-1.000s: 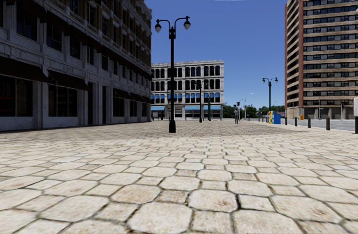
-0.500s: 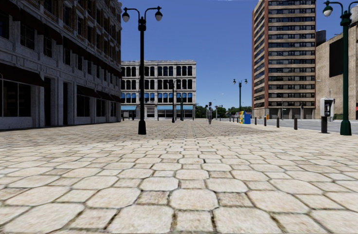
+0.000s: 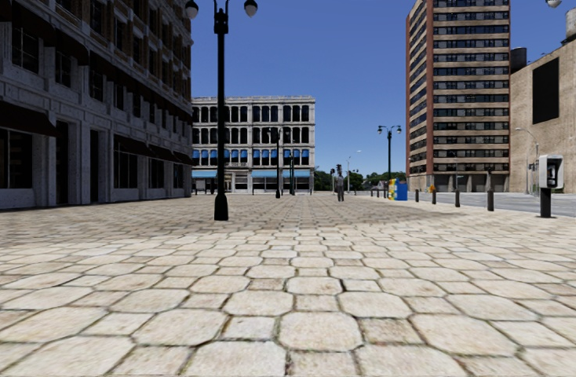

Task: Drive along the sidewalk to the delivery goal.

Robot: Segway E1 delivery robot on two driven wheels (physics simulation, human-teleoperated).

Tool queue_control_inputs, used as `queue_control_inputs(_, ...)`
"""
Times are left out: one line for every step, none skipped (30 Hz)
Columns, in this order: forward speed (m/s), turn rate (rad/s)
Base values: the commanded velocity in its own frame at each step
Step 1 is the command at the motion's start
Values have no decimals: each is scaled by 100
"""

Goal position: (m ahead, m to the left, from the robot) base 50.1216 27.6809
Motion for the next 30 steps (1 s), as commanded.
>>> queue_control_inputs(195,0)
queue_control_inputs(195,0)
queue_control_inputs(200,0)
queue_control_inputs(200,0)
queue_control_inputs(200,0)
queue_control_inputs(200,0)
queue_control_inputs(200,0)
queue_control_inputs(200,0)
queue_control_inputs(200,0)
queue_control_inputs(200,0)
queue_control_inputs(200,0)
queue_control_inputs(200,0)
queue_control_inputs(200,-1)
queue_control_inputs(200,-6)
queue_control_inputs(200,-13)
queue_control_inputs(200,-13)
queue_control_inputs(200,-19)
queue_control_inputs(200,-28)
queue_control_inputs(200,-31)
queue_control_inputs(200,-31)
queue_control_inputs(200,-31)
queue_control_inputs(200,-15)
queue_control_inputs(200,0)
queue_control_inputs(200,0)
queue_control_inputs(200,0)
queue_control_inputs(200,0)
queue_control_inputs(200,0)
queue_control_inputs(200,0)
queue_control_inputs(200,0)
queue_control_inputs(200,0)
